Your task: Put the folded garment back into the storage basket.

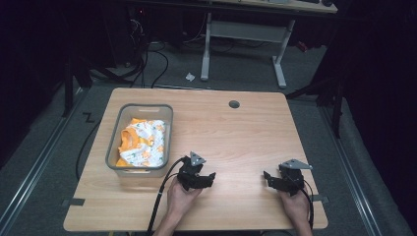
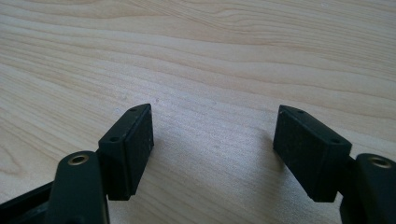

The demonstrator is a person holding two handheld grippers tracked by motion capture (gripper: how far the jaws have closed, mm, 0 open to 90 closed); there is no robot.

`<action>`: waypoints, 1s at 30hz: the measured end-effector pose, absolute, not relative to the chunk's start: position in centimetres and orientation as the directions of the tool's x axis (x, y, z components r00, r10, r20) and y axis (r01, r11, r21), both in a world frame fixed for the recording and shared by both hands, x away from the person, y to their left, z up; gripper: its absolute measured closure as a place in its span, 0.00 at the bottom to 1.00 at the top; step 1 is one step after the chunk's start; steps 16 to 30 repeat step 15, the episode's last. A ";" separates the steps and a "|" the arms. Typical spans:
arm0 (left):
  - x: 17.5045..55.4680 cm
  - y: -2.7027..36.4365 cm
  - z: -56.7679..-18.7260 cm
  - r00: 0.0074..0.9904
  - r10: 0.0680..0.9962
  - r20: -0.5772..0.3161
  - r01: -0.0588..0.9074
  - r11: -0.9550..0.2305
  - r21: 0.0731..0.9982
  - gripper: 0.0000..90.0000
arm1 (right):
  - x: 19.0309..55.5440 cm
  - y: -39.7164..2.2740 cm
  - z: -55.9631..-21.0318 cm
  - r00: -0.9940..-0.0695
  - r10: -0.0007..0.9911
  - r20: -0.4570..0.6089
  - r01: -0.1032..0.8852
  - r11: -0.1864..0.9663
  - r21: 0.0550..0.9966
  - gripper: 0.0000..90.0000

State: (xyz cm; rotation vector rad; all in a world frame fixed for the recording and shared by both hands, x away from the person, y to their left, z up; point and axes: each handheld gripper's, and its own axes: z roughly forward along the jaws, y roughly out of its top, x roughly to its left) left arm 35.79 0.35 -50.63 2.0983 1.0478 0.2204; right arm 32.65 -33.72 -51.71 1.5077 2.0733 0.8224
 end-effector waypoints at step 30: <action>35.1 -0.5 -52.4 0.646 0.762 -0.048 0.548 -0.420 0.723 0.31 | 32.6 -33.7 -51.7 -0.305 0.952 -0.010 0.686 0.227 0.691 0.32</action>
